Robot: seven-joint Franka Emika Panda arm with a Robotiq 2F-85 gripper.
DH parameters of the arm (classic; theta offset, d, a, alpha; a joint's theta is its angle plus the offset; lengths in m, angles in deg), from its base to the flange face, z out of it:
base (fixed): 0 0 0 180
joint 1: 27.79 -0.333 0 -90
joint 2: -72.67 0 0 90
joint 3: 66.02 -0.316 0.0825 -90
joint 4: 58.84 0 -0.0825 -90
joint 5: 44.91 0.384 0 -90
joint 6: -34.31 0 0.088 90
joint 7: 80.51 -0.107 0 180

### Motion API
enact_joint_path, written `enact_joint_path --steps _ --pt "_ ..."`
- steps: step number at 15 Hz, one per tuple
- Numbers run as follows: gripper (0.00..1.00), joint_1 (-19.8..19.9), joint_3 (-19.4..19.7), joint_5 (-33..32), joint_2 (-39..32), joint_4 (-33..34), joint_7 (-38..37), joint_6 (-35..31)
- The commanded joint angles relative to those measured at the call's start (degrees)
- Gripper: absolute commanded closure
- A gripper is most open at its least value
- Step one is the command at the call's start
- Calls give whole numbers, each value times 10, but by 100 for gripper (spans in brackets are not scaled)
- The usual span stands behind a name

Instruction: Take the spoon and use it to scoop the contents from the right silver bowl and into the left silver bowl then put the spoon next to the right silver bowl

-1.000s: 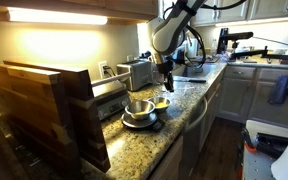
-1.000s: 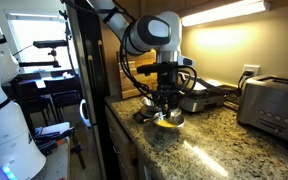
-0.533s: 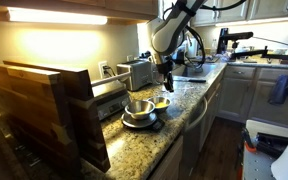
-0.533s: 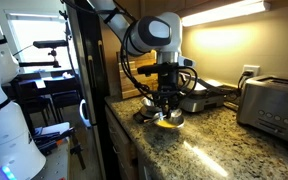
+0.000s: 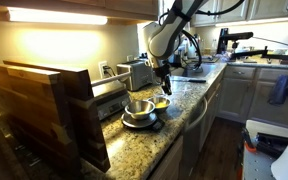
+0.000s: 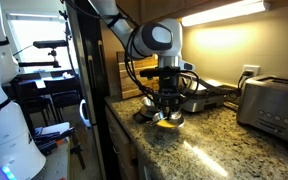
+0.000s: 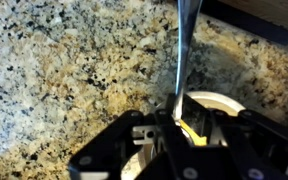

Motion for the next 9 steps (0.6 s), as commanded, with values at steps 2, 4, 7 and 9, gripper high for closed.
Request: enact_joint_path --steps 2,4,7,9 --pt "97 -24 -7 -43 -45 51 -19 56" --pt "97 -38 -10 -66 -60 72 -21 99" --pt "97 -55 -18 -96 -75 100 -16 162" --pt "97 -64 -24 -111 -80 114 -10 198"
